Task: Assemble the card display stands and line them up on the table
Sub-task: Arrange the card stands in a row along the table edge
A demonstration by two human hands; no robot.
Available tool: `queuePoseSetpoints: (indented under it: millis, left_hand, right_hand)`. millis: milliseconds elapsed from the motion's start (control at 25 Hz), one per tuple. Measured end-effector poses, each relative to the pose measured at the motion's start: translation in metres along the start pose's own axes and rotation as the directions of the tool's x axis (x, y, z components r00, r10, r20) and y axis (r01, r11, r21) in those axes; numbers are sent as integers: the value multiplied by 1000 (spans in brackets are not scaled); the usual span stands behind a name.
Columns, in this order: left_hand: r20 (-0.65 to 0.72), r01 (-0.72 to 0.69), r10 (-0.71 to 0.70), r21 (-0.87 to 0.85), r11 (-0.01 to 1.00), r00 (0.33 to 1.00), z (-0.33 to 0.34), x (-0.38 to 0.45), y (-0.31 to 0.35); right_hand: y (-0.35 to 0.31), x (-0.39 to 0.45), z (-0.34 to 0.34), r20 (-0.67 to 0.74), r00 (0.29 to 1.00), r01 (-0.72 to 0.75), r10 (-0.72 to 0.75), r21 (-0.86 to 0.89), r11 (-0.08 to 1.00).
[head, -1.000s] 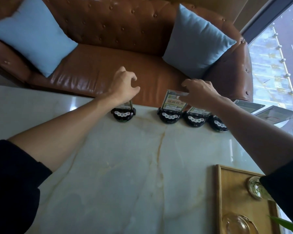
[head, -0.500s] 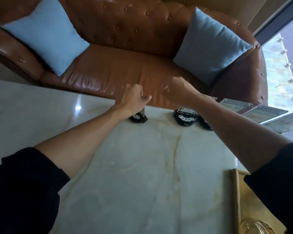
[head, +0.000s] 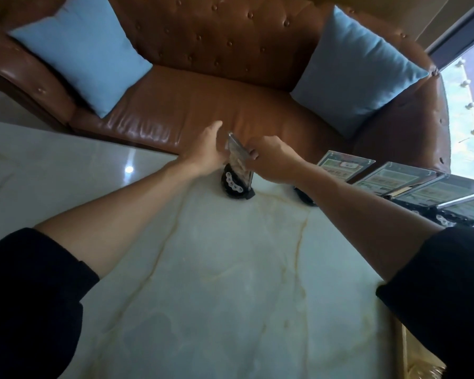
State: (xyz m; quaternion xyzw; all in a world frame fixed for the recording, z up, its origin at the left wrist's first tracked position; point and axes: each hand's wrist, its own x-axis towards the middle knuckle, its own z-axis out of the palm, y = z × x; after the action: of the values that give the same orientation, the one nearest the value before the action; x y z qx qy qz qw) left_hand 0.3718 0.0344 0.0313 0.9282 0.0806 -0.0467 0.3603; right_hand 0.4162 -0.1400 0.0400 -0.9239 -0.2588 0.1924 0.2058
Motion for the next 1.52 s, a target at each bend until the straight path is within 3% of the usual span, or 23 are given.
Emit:
queuePoseSetpoints:
  millis: [120,360,1040,1200,1320,1440,1520]
  left_hand:
    - [22,-42,44,-92,995,999,10,9,-4]
    - [14,-98,101,-153,983,995,43,14,15]
    - [10,-154,156,-118,981,988,75,31,47]
    - [22,-151,153,-93,984,988,73,32,43]
    - [84,-124,129,-64,990,988,71,33,46]
    - [85,-116,117,-21,993,990,69,35,59]
    - [76,-181,179,17,983,981,70,37,80]
  right_hand:
    - [6,1,-12,-91,996,-30,24,-66,997]
    - [34,-13,-43,-30,999,-24,18,-207,978]
    - [75,-33,-58,-54,997,-71,63,-151,986]
    - [81,-37,-58,-33,998,-64,62,-74,995]
    - [100,-53,-75,-127,989,-74,77,28,997]
    - [134,-77,-100,-212,960,-180,185,42,983]
    - [157,-92,-111,-180,952,-254,248,-11,967]
